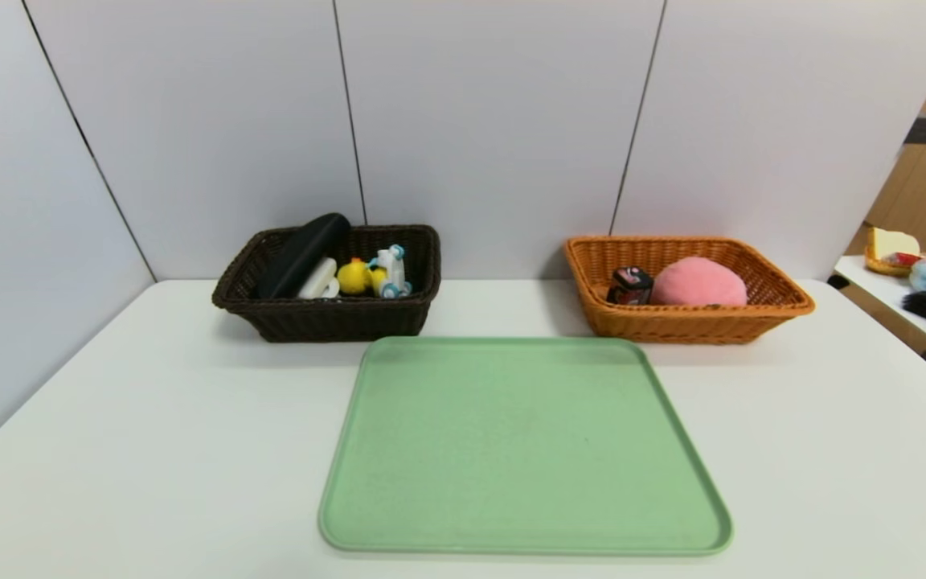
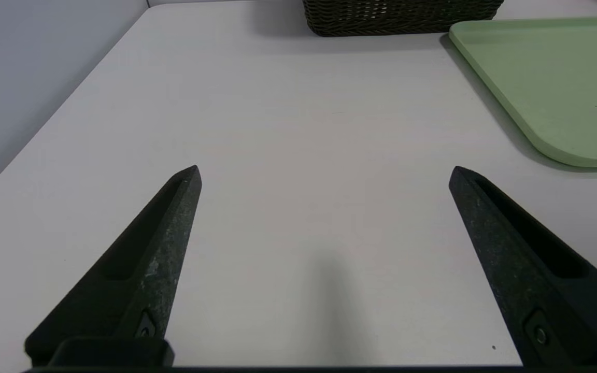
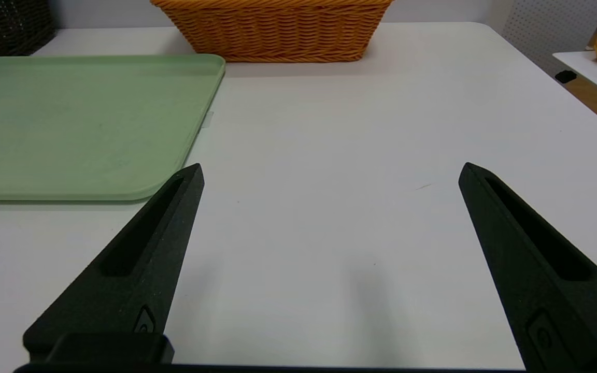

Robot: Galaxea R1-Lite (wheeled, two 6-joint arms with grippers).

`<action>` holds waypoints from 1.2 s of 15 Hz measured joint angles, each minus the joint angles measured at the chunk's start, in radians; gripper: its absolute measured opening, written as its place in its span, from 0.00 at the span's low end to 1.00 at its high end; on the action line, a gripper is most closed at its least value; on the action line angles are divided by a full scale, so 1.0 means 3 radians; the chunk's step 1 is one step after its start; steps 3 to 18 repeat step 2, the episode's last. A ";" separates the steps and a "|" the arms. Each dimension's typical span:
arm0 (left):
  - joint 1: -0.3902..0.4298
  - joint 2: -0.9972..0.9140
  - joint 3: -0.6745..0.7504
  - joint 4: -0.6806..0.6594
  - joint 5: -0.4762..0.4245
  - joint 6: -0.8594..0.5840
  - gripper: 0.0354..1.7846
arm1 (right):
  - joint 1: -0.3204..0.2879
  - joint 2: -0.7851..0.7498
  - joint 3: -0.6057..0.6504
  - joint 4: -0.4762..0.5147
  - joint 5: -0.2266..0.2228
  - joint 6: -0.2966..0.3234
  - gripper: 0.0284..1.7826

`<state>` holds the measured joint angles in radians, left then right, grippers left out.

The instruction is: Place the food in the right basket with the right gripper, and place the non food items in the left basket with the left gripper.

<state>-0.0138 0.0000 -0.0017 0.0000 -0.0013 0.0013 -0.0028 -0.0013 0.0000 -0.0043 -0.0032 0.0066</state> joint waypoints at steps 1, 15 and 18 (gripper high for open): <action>0.0000 0.0000 0.0000 0.0000 -0.0001 0.0001 0.94 | 0.0000 0.0000 0.0000 0.0000 0.0003 -0.0001 0.95; 0.0000 0.0000 0.0000 0.0000 -0.0001 0.0001 0.94 | 0.0000 0.0000 0.0000 0.0000 0.0001 -0.0001 0.95; 0.0000 0.0000 0.0000 0.0000 -0.0001 0.0001 0.94 | 0.0000 0.0000 0.0000 0.0000 0.0001 -0.0001 0.95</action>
